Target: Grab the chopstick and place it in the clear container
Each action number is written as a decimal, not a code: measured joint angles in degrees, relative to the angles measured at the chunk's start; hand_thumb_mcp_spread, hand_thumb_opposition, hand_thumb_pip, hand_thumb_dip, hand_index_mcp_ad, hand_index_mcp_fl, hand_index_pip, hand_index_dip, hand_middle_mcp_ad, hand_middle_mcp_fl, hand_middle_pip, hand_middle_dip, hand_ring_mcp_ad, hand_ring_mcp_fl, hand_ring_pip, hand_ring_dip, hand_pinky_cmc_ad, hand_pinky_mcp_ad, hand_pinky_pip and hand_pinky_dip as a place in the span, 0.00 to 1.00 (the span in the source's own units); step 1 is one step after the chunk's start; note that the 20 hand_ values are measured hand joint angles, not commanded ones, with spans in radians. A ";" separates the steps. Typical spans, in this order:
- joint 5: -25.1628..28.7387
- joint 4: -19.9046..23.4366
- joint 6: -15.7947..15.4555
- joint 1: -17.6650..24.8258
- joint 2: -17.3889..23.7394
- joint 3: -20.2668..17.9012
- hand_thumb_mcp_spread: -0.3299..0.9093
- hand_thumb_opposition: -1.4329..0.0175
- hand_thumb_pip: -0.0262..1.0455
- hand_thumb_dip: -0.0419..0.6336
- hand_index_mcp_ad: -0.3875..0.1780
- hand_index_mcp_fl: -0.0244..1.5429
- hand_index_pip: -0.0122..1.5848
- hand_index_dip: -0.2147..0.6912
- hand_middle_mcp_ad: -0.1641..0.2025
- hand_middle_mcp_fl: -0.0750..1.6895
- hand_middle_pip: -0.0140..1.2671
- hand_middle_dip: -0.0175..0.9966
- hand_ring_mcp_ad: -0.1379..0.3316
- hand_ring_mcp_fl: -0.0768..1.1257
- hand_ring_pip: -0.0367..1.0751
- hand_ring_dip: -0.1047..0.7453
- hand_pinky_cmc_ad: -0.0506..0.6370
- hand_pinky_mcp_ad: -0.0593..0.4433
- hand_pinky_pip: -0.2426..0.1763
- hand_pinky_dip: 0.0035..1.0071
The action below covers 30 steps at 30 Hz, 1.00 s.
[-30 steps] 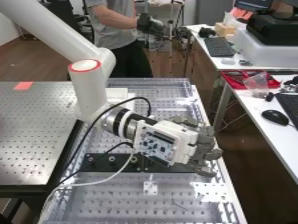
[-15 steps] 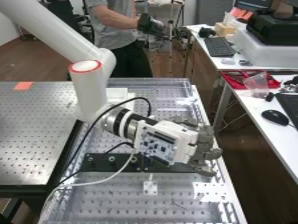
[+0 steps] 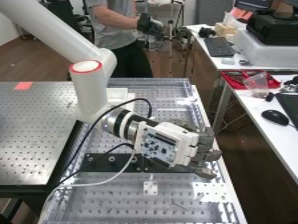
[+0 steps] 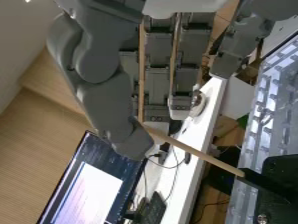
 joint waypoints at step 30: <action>0.01 -0.74 0.10 -0.45 -0.47 0.74 0.78 0.36 0.58 0.52 0.56 0.26 0.85 0.29 0.48 0.43 0.56 0.72 0.28 0.55 0.11 0.78 0.63 0.55 0.72 0.18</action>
